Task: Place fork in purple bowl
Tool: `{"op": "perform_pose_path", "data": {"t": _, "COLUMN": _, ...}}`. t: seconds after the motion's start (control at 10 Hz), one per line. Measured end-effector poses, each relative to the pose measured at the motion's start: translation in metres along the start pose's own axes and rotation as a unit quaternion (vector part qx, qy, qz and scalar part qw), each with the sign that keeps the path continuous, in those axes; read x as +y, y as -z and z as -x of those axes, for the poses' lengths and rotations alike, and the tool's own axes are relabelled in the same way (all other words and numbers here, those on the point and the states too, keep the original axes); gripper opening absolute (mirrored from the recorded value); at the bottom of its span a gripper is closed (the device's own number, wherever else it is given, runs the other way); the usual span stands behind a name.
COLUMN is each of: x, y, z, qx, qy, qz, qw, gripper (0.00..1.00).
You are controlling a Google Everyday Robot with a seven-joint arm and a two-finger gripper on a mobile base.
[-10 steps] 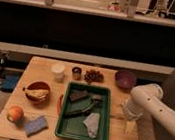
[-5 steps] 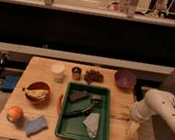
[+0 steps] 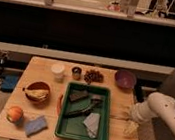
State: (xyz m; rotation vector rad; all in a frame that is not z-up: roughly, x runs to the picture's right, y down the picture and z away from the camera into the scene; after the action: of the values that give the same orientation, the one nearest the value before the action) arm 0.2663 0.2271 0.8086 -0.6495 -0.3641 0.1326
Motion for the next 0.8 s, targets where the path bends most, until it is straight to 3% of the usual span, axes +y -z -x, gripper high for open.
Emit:
{"op": "perform_pose_path", "data": {"t": 0.4, "x": -0.005, "y": -0.019, "z": -0.008, "qx": 0.029, "qy": -0.014, "qz": 0.006, "qw": 0.9995, "gripper": 0.77}}
{"op": "perform_pose_path", "data": {"t": 0.5, "x": -0.005, "y": -0.022, "z": -0.010, "qx": 0.035, "qy": -0.016, "qz": 0.008, "qw": 0.9992, "gripper": 0.71}}
{"op": "perform_pose_path", "data": {"t": 0.8, "x": -0.009, "y": -0.028, "z": -0.018, "qx": 0.042, "qy": -0.025, "qz": 0.008, "qw": 0.9988, "gripper": 0.41}}
